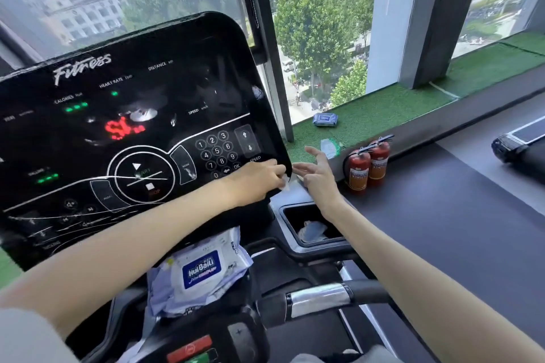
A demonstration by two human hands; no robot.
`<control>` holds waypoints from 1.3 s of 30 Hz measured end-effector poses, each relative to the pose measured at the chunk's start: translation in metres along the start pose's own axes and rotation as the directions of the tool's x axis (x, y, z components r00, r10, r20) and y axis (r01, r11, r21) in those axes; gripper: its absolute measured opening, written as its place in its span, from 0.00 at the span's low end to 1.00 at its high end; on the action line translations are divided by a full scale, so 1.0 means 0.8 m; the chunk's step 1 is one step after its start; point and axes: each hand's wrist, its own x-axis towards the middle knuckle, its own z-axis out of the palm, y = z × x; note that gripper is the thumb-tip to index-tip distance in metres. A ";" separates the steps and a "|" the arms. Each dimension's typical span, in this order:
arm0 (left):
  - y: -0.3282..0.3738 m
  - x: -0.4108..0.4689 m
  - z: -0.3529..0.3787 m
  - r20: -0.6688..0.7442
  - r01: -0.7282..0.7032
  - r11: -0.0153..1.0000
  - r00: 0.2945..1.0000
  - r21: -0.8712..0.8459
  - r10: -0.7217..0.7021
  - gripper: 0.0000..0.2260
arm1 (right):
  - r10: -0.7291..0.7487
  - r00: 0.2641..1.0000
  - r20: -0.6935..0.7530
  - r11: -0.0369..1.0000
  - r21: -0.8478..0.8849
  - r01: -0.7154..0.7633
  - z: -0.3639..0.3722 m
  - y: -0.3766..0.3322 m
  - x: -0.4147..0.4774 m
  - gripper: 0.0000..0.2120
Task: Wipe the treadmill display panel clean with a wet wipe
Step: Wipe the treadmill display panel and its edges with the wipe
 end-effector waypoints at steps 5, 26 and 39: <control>-0.014 0.000 -0.019 -0.116 0.094 0.996 0.989 0.013 -0.092 0.17 | -0.025 1.000 0.004 0.999 -0.030 0.025 0.005 -0.002 -0.002 0.32; -0.012 -0.082 0.033 -0.082 0.179 0.949 0.975 -0.259 -0.206 0.30 | -0.485 0.874 -0.014 0.734 -0.549 0.399 0.054 0.023 -0.035 0.32; -0.054 -0.271 0.061 -0.123 0.236 0.947 0.956 -0.218 -0.267 0.28 | -0.524 0.791 0.317 0.572 -0.557 0.602 0.235 0.071 -0.102 0.32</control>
